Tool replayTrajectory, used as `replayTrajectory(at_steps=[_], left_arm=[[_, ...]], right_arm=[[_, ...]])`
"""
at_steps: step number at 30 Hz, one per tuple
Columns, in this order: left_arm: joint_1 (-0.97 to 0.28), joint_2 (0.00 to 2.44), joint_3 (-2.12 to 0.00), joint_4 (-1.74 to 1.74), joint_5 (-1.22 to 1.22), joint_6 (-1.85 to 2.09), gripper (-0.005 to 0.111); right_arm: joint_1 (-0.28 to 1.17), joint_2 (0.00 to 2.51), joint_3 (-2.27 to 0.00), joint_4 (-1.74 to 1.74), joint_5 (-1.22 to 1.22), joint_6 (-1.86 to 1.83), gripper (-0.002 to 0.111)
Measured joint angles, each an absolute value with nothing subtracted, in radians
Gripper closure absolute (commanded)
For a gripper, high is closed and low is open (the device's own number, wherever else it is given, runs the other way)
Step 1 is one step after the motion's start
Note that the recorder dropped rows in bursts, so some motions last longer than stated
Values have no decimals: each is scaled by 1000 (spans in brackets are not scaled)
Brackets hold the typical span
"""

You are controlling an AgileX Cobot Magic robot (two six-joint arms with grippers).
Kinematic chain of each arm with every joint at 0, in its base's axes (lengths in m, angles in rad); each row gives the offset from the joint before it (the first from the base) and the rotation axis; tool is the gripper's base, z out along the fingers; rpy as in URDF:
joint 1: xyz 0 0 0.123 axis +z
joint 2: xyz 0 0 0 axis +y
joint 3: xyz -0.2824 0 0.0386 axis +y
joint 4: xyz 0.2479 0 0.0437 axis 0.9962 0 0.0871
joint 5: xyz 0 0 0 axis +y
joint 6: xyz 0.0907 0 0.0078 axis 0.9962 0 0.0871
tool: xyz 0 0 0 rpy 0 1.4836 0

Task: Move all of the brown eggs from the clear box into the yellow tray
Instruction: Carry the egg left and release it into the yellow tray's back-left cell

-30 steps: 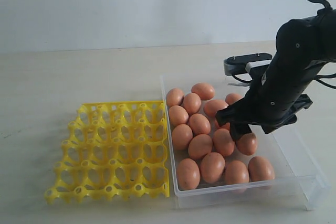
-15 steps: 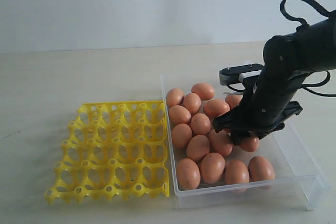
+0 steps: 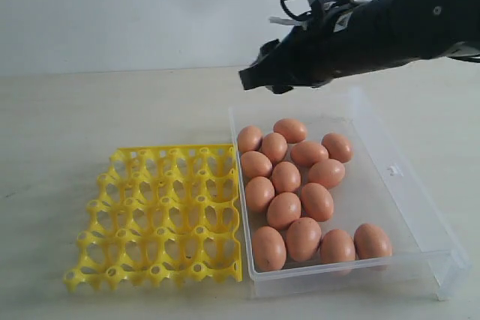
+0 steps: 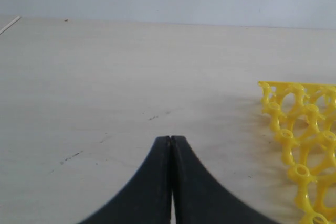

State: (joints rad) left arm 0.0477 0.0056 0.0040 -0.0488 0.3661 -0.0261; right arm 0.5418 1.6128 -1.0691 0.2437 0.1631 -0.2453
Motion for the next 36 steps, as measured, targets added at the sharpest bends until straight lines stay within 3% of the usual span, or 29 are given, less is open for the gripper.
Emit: replayTrajectory(at_steps=[5, 15, 22, 36], left_arm=[[48, 6, 4, -49, 366, -26, 107], [48, 6, 4, -49, 366, -26, 107], [48, 6, 4, -49, 366, -26, 107], [48, 6, 4, -49, 366, -26, 107]], right_arm=[[661, 1711, -1067, 37, -106, -56, 108], [689, 1911, -1067, -510, -511, 573, 108], [690, 2040, -1170, -722, -580, 781, 108], [690, 2195, -1342, -789, -593, 956, 108]])
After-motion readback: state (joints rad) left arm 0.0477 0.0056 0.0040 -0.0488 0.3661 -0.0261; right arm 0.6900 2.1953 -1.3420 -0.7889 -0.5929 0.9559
